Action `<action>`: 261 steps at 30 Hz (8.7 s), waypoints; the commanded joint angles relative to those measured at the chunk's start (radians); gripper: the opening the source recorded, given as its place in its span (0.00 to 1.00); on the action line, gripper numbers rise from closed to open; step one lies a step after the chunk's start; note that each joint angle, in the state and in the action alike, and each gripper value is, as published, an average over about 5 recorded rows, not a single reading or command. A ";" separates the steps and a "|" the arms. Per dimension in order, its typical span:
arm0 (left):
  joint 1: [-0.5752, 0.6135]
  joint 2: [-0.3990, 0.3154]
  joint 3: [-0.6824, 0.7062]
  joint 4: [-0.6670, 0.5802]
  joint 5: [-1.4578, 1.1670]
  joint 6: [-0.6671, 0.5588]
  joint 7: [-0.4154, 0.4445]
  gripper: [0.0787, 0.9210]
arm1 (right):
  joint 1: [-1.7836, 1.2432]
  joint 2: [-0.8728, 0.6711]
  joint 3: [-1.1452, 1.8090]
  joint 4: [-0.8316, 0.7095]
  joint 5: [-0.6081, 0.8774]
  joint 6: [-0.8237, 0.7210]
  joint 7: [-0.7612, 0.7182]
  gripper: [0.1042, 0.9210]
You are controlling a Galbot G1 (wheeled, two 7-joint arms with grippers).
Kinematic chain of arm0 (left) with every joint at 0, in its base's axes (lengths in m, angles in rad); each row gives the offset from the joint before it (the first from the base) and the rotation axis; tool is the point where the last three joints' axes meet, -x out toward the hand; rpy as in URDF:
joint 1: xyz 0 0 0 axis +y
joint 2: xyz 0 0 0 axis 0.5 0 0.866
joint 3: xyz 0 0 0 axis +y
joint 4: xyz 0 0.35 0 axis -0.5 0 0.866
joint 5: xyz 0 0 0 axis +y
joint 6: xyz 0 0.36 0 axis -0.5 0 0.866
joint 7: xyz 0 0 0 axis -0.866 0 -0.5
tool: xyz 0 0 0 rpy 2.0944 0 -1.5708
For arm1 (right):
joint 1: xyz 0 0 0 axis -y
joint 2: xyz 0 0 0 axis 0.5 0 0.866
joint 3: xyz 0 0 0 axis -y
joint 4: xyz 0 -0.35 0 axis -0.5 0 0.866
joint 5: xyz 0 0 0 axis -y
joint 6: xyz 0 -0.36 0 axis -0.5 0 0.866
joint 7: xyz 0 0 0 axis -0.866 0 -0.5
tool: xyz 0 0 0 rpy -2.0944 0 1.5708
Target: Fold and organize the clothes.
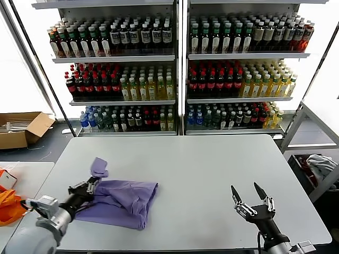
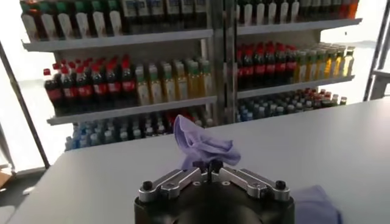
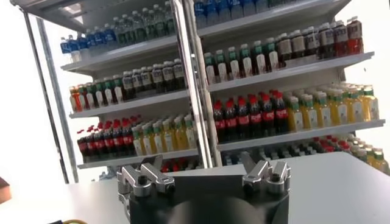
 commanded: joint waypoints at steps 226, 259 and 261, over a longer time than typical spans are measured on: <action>-0.017 -0.137 0.116 -0.173 -0.401 -0.150 -0.083 0.88 | 0.488 -0.182 -0.427 -0.096 -0.145 -0.391 0.345 0.35; -0.021 -0.160 0.133 -0.151 -0.375 -0.154 -0.084 0.88 | 0.620 -0.063 -0.634 -0.167 -0.244 -0.345 0.432 0.88; -0.024 -0.161 0.136 -0.152 -0.372 -0.153 -0.085 0.88 | 0.680 0.005 -0.696 -0.272 -0.182 -0.326 0.472 0.88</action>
